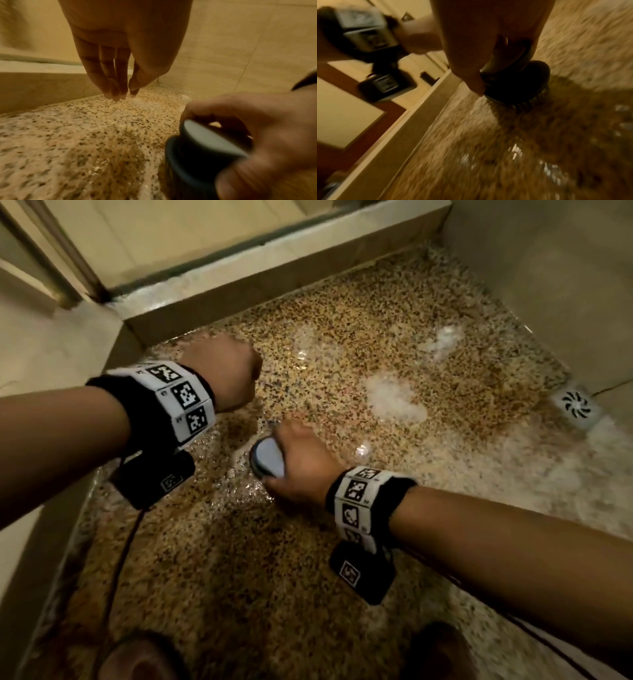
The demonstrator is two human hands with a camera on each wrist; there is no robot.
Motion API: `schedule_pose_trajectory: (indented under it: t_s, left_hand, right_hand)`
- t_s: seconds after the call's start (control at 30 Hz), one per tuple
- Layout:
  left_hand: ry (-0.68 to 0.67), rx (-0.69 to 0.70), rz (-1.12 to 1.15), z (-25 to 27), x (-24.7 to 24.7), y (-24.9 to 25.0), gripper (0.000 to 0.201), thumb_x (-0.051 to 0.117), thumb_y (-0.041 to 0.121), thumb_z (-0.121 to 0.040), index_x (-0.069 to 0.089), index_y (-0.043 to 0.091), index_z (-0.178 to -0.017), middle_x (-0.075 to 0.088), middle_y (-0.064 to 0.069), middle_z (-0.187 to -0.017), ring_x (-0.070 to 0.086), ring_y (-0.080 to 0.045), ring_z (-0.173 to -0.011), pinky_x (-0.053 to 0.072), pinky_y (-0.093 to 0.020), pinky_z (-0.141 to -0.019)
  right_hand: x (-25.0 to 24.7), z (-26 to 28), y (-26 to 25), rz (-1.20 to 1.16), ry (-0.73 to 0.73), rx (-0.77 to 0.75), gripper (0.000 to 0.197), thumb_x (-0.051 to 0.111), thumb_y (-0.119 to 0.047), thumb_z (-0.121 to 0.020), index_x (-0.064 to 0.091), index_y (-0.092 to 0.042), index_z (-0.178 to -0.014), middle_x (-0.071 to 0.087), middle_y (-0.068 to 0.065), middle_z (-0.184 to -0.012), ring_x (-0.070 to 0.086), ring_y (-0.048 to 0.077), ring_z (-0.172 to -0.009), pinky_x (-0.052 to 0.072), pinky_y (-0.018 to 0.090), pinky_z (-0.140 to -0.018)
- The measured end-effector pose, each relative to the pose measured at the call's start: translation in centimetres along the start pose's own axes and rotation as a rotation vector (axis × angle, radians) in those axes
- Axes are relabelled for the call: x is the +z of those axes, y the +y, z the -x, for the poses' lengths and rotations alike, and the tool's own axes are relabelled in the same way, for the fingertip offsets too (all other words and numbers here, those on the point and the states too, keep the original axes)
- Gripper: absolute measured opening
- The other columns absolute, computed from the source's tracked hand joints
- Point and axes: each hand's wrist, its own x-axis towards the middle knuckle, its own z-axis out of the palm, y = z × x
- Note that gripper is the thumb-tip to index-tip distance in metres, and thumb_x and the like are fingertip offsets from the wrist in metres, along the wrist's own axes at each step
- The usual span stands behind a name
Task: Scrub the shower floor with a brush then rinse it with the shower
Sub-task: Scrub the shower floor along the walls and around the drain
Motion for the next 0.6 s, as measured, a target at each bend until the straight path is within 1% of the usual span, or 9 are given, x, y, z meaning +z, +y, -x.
schedule_pose_trajectory:
  t_s: [0.07,0.13,0.2,0.27,0.33,0.43,0.47,0.53,0.6]
  left_hand:
    - [-0.01,0.032,0.007,0.1,0.4,0.7,0.023,0.054,0.016,-0.086,0.07,0.018,-0.103,0.068,-0.011,-0.097,0.062,-0.03,-0.089,0.049,-0.032,-0.069]
    - [-0.005,0.061,-0.007,0.2,0.8,0.8,0.022,0.053,0.015,-0.086,0.07,0.019,-0.1,0.068,-0.008,-0.091,0.062,-0.027,-0.084,0.05,-0.031,-0.068]
    - [-0.002,0.054,-0.014,0.1,1.2,0.4,0.02,0.053,0.014,-0.085,0.07,0.017,-0.094,0.066,-0.007,-0.087,0.062,-0.026,-0.081,0.052,-0.031,-0.065]
    - [0.001,0.033,-0.034,0.0,1.2,0.0,0.018,0.053,0.014,-0.083,0.069,0.014,-0.09,0.065,-0.008,-0.084,0.062,-0.027,-0.079,0.055,-0.034,-0.064]
    - [-0.016,0.017,-0.044,-0.4,1.0,-0.1,0.018,0.053,0.016,-0.083,0.068,0.012,-0.092,0.065,-0.01,-0.084,0.062,-0.028,-0.077,0.056,-0.036,-0.066]
    - [-0.059,0.014,-0.076,-0.9,1.4,0.7,0.02,0.051,0.018,-0.087,0.066,0.01,-0.097,0.063,-0.012,-0.083,0.059,-0.029,-0.075,0.047,-0.031,-0.06]
    - [-0.069,0.021,-0.083,-1.0,1.5,1.1,0.019,0.051,0.019,-0.087,0.065,0.008,-0.095,0.06,-0.012,-0.08,0.056,-0.029,-0.073,0.043,-0.03,-0.06]
    - [-0.083,0.036,-0.069,-1.1,1.9,1.4,0.019,0.05,0.02,-0.088,0.063,0.006,-0.091,0.055,-0.011,-0.076,0.051,-0.028,-0.069,0.041,-0.03,-0.059]
    - [-0.088,0.055,-0.057,-1.3,2.4,1.6,0.02,0.05,0.023,-0.089,0.06,0.006,-0.088,0.055,-0.011,-0.074,0.052,-0.027,-0.067,0.042,-0.03,-0.058]
  right_hand:
    - [-1.0,0.0,2.4,0.01,0.004,0.004,0.05,0.074,-0.032,-0.079,0.048,-0.022,-0.12,0.051,0.0,-0.116,0.05,0.016,-0.102,0.052,0.031,-0.079]
    - [-4.3,-0.7,7.1,0.071,0.089,0.15,0.044,0.074,-0.029,-0.079,0.05,-0.024,-0.115,0.054,-0.002,-0.109,0.056,0.015,-0.094,0.052,0.023,-0.064]
    - [-8.2,-1.6,11.2,0.224,0.173,0.401,0.054,0.074,-0.034,-0.079,0.048,-0.013,-0.122,0.052,0.009,-0.12,0.053,0.027,-0.106,0.05,0.03,-0.081]
    - [-10.2,-2.1,12.3,0.245,0.235,0.523,0.062,0.072,-0.036,-0.081,0.044,-0.004,-0.125,0.046,0.017,-0.129,0.047,0.034,-0.118,0.043,0.035,-0.092]
    - [-9.3,-2.2,10.2,0.135,0.277,0.436,0.056,0.072,-0.033,-0.082,0.044,-0.005,-0.123,0.048,0.013,-0.123,0.049,0.027,-0.111,0.044,0.029,-0.085]
    - [-4.3,-1.5,4.9,-0.067,0.156,0.227,0.045,0.073,-0.027,-0.083,0.043,-0.019,-0.116,0.048,-0.006,-0.101,0.051,0.008,-0.084,0.041,0.005,-0.054]
    - [-2.6,-1.1,3.2,-0.083,0.06,0.141,0.046,0.074,-0.029,-0.082,0.044,-0.02,-0.117,0.048,-0.006,-0.102,0.051,0.009,-0.085,0.043,0.006,-0.057]
    - [-1.0,0.1,1.6,-0.022,-0.093,0.054,0.057,0.074,-0.034,-0.08,0.045,-0.014,-0.125,0.05,0.005,-0.119,0.051,0.022,-0.105,0.047,0.027,-0.085]
    - [-2.3,0.8,4.4,-0.012,-0.026,0.085,0.049,0.074,-0.033,-0.079,0.049,-0.014,-0.118,0.051,0.007,-0.117,0.051,0.025,-0.107,0.044,0.033,-0.088]
